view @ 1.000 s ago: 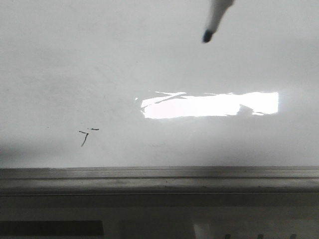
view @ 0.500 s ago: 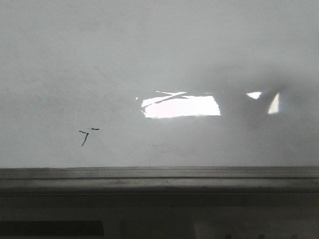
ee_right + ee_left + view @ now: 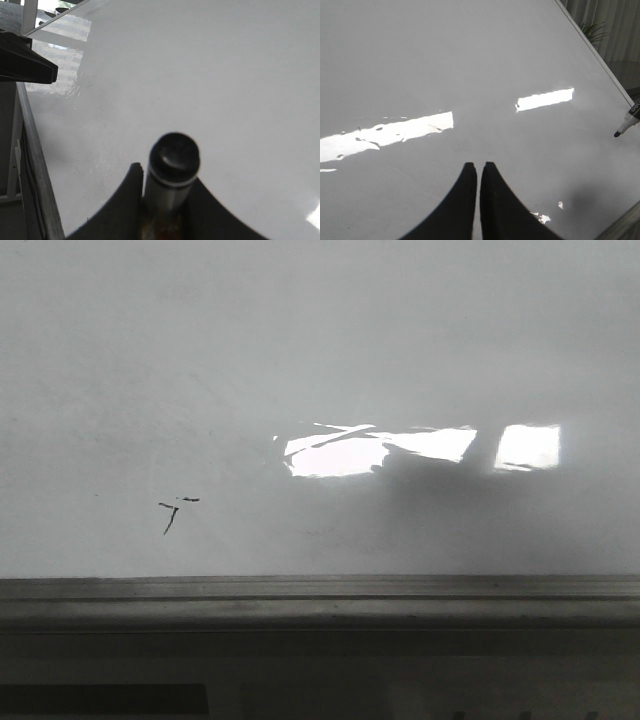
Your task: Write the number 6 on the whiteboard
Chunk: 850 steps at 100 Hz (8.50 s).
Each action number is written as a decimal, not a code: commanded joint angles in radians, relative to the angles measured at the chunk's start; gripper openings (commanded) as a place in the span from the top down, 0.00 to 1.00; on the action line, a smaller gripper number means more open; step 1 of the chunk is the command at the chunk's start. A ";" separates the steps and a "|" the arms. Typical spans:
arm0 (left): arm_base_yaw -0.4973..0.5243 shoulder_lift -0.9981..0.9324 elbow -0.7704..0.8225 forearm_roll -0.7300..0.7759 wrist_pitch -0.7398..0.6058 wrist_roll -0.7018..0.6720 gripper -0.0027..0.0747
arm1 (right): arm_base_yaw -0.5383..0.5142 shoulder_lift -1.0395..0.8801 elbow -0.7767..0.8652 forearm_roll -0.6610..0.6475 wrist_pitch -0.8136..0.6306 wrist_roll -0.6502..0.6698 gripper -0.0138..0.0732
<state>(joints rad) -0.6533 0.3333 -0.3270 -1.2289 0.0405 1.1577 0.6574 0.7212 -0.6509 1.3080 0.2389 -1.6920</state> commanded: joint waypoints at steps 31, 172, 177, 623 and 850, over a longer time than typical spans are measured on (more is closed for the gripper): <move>-0.004 0.008 -0.027 -0.011 -0.024 -0.008 0.99 | -0.002 0.000 -0.021 0.025 0.082 -0.002 0.91; -0.004 0.008 -0.027 -0.011 -0.024 -0.008 0.99 | -0.002 -0.008 0.189 -1.530 -0.648 1.630 0.92; -0.004 0.008 -0.027 -0.011 -0.024 -0.008 0.99 | -0.002 0.035 0.189 -1.554 -0.696 1.630 0.92; -0.008 0.762 -0.318 -0.455 0.897 0.675 0.55 | 0.514 0.091 -0.036 -1.283 -0.239 1.554 0.92; -0.004 0.784 -0.305 -0.453 0.553 0.480 0.99 | 0.451 -0.235 -0.034 -1.352 0.024 1.554 0.66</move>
<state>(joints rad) -0.6598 1.1221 -0.6113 -1.5963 0.6647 1.7152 1.1165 0.5258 -0.6521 -0.0319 0.3273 -0.1347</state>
